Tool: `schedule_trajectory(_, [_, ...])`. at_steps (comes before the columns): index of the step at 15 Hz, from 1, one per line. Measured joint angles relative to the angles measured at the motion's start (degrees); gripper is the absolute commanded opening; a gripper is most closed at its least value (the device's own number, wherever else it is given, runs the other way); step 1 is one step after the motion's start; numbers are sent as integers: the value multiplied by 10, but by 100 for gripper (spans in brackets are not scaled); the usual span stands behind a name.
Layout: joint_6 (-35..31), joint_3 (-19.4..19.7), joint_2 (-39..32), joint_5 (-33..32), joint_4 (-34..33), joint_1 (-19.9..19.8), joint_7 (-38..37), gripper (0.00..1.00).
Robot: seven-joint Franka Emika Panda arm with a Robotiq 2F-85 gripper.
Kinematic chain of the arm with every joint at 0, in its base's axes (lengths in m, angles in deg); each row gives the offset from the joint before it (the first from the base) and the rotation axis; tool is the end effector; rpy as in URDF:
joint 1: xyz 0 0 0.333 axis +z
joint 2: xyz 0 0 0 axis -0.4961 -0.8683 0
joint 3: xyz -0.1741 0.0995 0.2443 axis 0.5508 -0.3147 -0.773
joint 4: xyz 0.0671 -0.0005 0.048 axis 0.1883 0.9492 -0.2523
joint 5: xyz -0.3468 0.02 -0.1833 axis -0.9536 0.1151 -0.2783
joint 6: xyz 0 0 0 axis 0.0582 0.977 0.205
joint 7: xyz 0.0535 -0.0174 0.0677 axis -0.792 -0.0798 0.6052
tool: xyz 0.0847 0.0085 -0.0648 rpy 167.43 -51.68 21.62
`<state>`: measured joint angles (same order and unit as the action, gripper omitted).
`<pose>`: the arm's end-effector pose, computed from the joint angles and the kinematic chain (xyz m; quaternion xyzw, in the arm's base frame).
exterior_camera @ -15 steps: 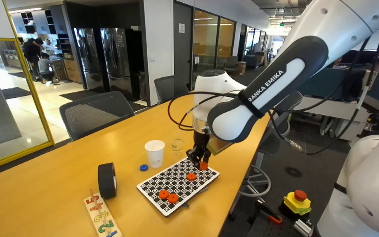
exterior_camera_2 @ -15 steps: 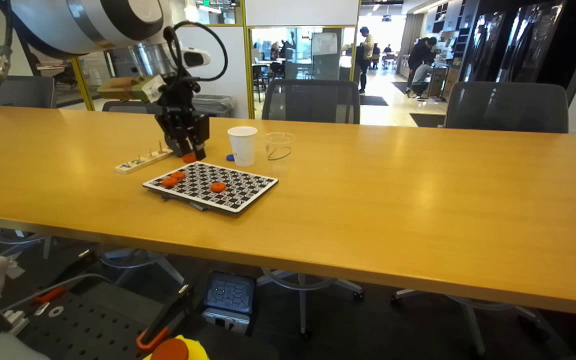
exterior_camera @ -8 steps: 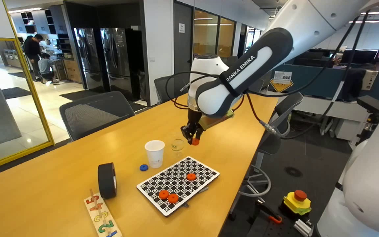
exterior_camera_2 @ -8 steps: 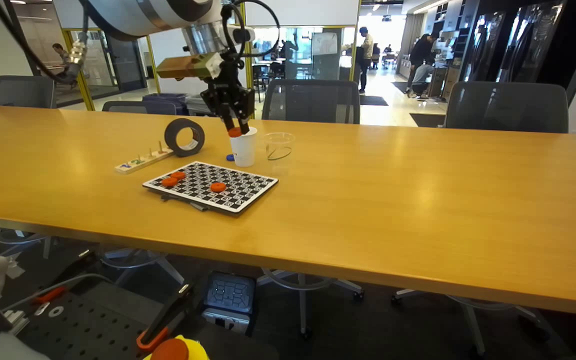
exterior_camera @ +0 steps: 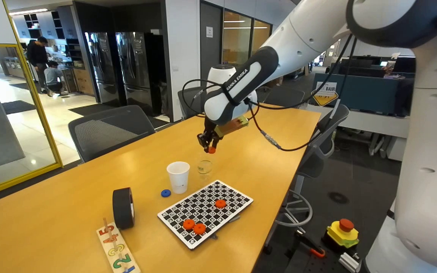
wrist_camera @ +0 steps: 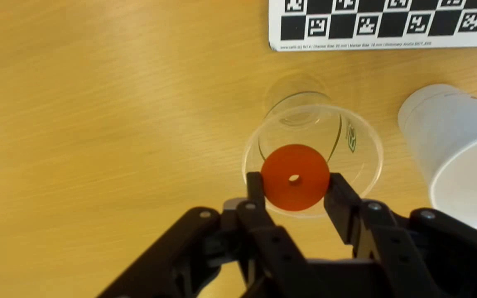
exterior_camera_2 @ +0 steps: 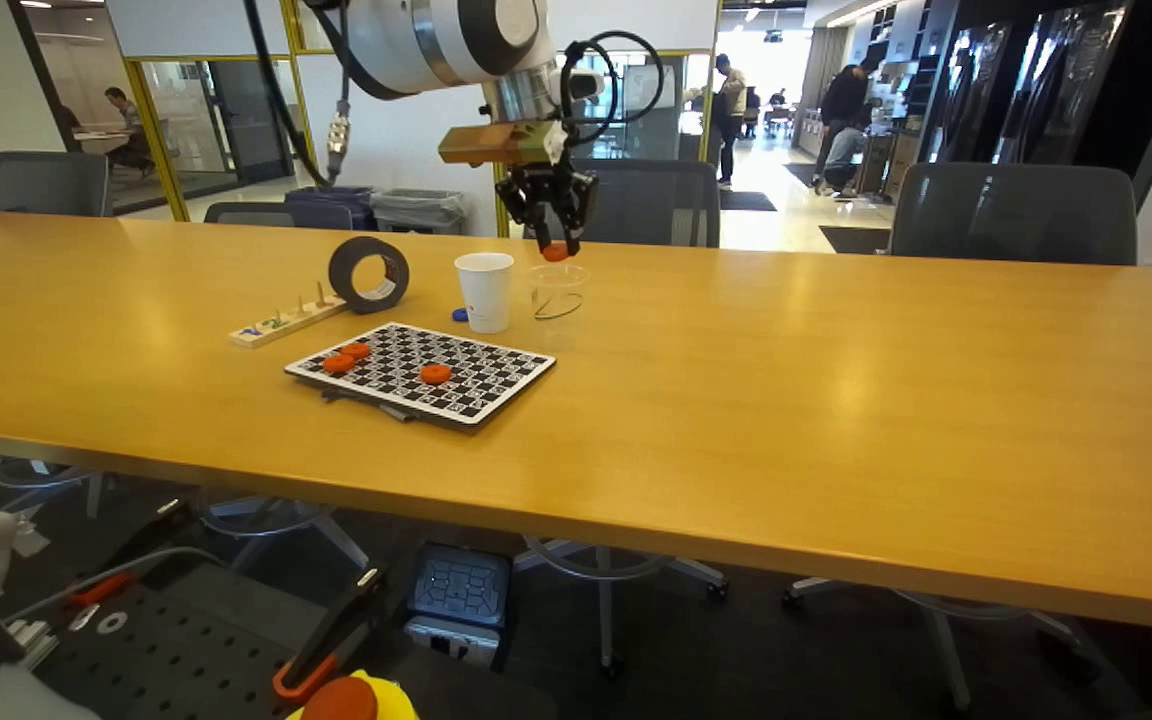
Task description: Put the orange rings inside the clear cup. put the blue ring inside the white cup
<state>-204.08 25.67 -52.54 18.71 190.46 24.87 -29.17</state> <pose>0.5952 -0.0704 0.3354 0.9888 -0.0386 0.1329 0.0553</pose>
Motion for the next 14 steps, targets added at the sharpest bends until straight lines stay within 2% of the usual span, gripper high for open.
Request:
schedule_trajectory(5, [6, 0, -82, 49, -91, -3, 55, 17])
schedule_trajectory(14, [84, -5, -86, 69, -120, -5, 94, 17])
